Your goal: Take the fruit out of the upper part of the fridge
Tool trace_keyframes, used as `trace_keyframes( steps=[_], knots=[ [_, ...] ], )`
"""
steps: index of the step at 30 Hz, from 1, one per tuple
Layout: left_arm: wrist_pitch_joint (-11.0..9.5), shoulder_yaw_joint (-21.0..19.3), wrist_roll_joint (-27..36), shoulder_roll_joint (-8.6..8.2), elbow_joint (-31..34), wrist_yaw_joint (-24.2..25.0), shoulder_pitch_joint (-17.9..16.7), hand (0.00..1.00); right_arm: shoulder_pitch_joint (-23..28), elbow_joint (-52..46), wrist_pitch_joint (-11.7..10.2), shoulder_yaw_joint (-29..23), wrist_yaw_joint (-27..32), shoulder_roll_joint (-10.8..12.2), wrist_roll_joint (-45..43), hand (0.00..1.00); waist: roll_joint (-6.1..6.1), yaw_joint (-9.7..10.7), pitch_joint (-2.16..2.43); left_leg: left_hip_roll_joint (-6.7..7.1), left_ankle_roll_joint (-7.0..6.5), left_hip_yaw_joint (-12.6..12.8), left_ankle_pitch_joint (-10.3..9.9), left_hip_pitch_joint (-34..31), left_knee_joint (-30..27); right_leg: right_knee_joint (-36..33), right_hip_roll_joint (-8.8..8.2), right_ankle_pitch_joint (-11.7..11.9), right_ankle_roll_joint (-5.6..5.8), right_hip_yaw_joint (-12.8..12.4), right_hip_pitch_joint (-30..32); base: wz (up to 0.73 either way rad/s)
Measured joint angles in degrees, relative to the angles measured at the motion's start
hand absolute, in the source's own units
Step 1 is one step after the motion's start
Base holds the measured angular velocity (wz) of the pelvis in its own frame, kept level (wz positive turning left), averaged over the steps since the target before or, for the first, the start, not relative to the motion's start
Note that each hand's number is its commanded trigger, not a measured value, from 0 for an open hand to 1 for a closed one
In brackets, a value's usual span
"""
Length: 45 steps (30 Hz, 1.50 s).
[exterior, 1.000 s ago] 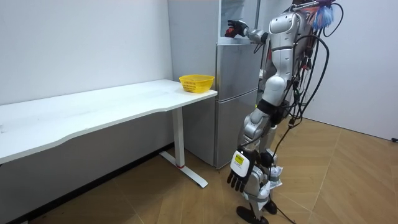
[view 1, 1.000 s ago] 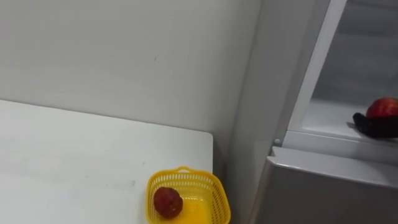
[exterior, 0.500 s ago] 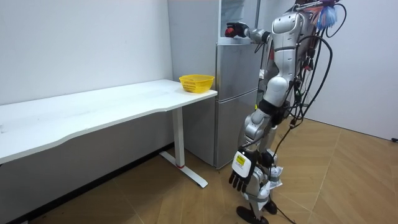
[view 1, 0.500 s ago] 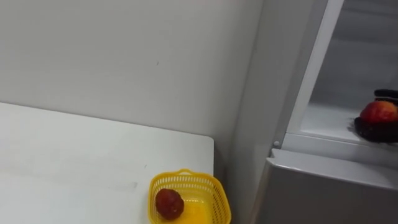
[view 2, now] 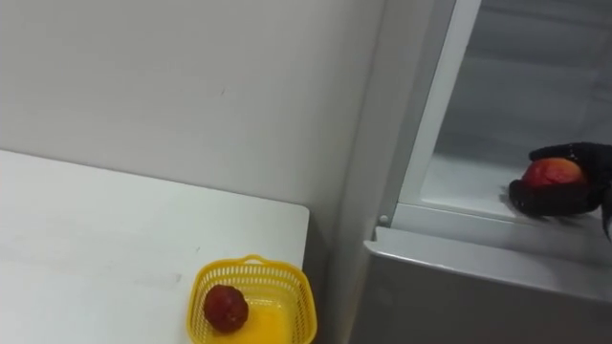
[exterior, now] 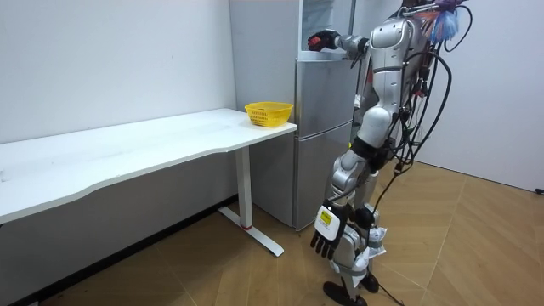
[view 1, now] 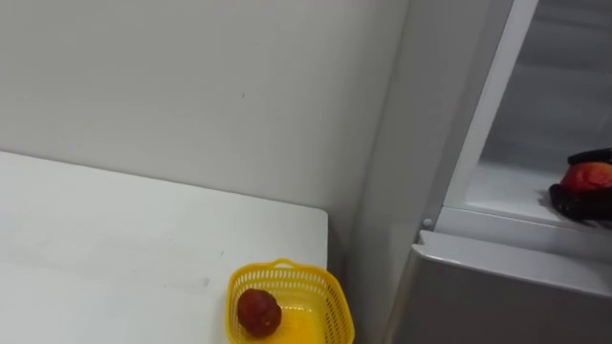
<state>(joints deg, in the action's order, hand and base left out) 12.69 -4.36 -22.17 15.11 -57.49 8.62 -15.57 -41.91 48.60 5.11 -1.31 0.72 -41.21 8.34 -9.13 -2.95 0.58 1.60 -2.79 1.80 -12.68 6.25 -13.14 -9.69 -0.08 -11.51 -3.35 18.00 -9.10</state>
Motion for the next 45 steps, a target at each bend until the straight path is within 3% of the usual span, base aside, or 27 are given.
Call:
trace_keyframes(
  steps=[8, 12, 18, 27, 31, 37, 41, 45],
  knots=[
    [-0.07, 0.09, 0.08, 0.00, -0.27, -0.16, 1.58, 0.00, 0.66, -3.16, 0.95, 0.00, 1.20, 0.04, 5.20, 1.00, 0.78, -0.01, 0.09, -0.08, -0.01, 0.68, -0.02, 0.07, 0.45, -0.17, 0.04, 0.03, 0.00, -0.73, 0.16, -0.05],
    [-0.08, 0.14, 0.07, -0.17, -0.62, -0.60, 1.73, 0.00, 0.98, -5.22, 1.12, 0.04, 2.45, 0.33, 6.31, 1.00, 1.85, -0.13, 0.52, -0.18, 0.00, 1.19, 0.00, 0.47, 0.95, -0.42, 0.08, 0.04, 0.00, -0.89, 0.02, -0.06],
    [-0.05, 0.09, -0.03, -0.43, -0.62, -2.41, 1.61, 0.00, 6.40, -13.63, 0.98, -0.83, 8.15, 1.45, 6.89, 1.00, 2.08, -0.29, 0.30, -0.31, 0.08, 1.31, 0.05, 0.52, 1.48, -0.83, 0.15, 0.04, 0.00, -1.23, 0.15, -0.01],
    [-0.02, 1.93, 0.07, -0.41, -0.62, -3.31, 1.63, 0.00, 14.40, -32.17, 2.08, -2.62, 17.05, 9.74, 3.35, 1.00, 2.63, 0.68, 0.06, -0.08, -0.03, 1.32, 0.01, -0.76, 0.70, -0.14, 0.10, 0.08, 0.09, -1.47, 0.69, 0.00],
    [-0.18, 2.68, 0.16, -1.59, -0.66, -5.66, 1.96, 0.00, 16.41, -39.05, 1.63, -2.51, 21.07, 13.33, -5.86, 1.00, 4.26, 1.03, 0.08, -0.15, -0.07, 1.72, 0.03, -1.62, 0.48, -1.03, 0.06, 0.27, 0.16, -2.07, 2.18, -0.04],
    [-1.56, 4.50, 0.13, -1.87, -1.04, -7.10, 1.96, 0.00, 19.29, -44.93, 0.25, -2.20, 26.17, 15.07, -14.95, 1.00, 6.40, 1.24, 0.02, -0.33, -0.04, 2.19, 0.05, -1.52, 1.41, -1.11, 0.11, 0.27, 0.17, -2.09, 2.37, -0.02],
    [-2.46, 5.35, 0.07, -1.97, -3.48, -6.86, 2.74, 0.00, 20.51, -47.12, -0.19, -2.36, 29.22, 15.97, -18.21, 1.00, 6.45, 1.25, 0.05, -0.43, 0.00, 2.57, 0.08, -1.62, 1.27, -1.10, 0.19, 0.27, 0.17, -2.33, 2.63, -0.05],
    [-3.45, 5.60, 0.09, -2.12, -4.87, -6.68, 2.89, 0.00, 22.94, -56.35, -1.69, -2.32, 31.76, 18.77, -21.80, 1.00, 6.38, 1.12, -0.02, -0.35, -0.01, 2.79, 0.07, -1.46, 0.94, -0.92, 0.23, 0.26, 0.17, -3.04, 2.65, -0.07]
  ],
)
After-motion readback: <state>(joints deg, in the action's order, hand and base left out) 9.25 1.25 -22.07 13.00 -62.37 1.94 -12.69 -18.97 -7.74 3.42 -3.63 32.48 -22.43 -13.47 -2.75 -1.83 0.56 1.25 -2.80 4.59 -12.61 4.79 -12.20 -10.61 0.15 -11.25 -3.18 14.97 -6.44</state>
